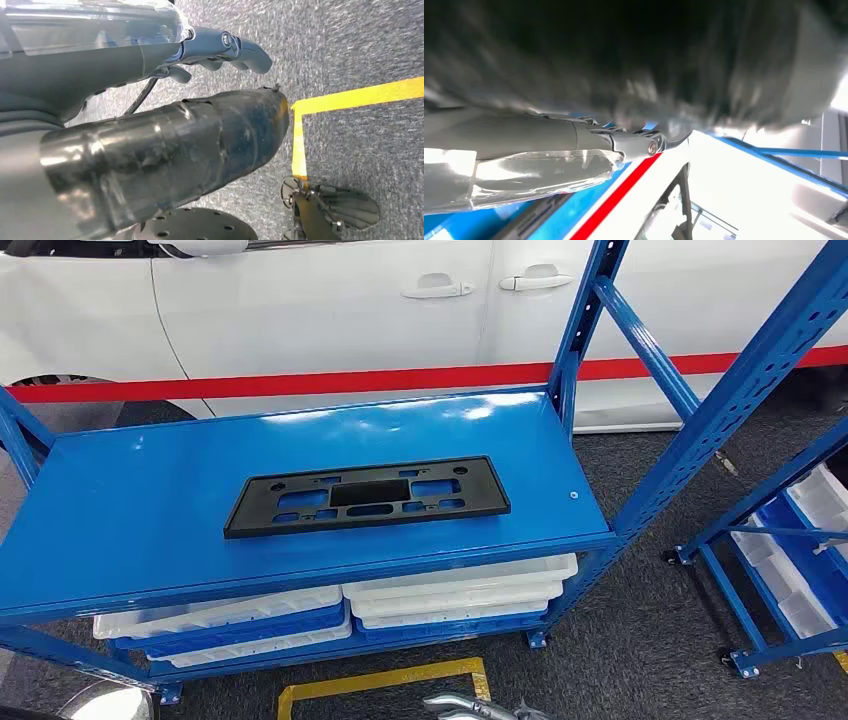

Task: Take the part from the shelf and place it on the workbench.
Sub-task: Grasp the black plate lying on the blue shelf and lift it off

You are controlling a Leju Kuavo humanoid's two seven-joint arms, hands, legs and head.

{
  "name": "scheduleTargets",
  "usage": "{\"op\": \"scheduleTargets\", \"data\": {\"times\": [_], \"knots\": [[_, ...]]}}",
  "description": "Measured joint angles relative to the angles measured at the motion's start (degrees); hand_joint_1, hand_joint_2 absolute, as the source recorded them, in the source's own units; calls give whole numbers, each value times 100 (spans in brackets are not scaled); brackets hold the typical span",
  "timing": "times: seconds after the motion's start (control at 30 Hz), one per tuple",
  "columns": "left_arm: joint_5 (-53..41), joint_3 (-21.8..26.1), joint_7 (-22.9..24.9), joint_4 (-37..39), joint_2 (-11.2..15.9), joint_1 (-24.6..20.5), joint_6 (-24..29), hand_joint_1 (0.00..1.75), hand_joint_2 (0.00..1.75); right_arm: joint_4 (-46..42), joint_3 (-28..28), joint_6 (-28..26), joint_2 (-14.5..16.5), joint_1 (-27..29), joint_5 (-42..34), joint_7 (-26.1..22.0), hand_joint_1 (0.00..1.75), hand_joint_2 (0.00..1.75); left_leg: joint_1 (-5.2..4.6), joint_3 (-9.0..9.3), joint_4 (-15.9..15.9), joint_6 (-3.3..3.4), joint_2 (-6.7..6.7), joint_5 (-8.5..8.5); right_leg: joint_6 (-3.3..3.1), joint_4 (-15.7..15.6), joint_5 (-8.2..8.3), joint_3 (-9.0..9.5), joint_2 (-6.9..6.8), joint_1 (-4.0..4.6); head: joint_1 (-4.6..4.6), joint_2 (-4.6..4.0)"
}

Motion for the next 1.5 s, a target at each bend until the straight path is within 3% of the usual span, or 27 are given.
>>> {"op": "scheduleTargets", "data": {"times": [0.1,0.33,0.47,0.67,1.07,1.43,1.5], "knots": [[-123,64,-42,-1,0,-29,-57,0,0,83,-198,234,218,-26,93,20,0,175,0,0,0,0,0,0,0,1,0,1,-1,0,2,0],[-583,245,-209,-2,2,-83,-257,0,0,434,-739,715,1147,-281,611,410,0,175,-3,-2,1,3,7,4,7,5,4,-2,2,5,7,0],[-783,345,-282,-1,2,-117,-337,0,0,609,-949,919,1574,-361,808,487,0,0,-3,-6,2,5,0,7,7,5,5,-2,-7,6,11,0],[-1121,476,-378,0,2,-171,-480,0,0,866,-1155,1159,2075,-460,1006,324,0,0,-5,-13,1,6,-12,8,7,6,5,-1,-20,6,12,0],[-1899,706,-689,22,2,-343,-642,0,0,1920,-891,1230,3207,-1044,1335,-1399,0,0,-5,-19,2,9,-23,14,9,9,6,-4,-29,7,11,0],[-1976,886,-700,66,2,-413,-639,0,0,2188,-696,1230,3442,-1284,1336,-1808,0,0,-7,-28,3,9,-34,14,9,8,6,-6,-37,5,11,0],[-2016,924,-700,80,2,-427,-640,0,0,2244,-662,1213,3484,-1339,1336,-1885,0,87,-7,-30,3,9,-36,14,9,8,6,-6,-39,5,11,0]]}}
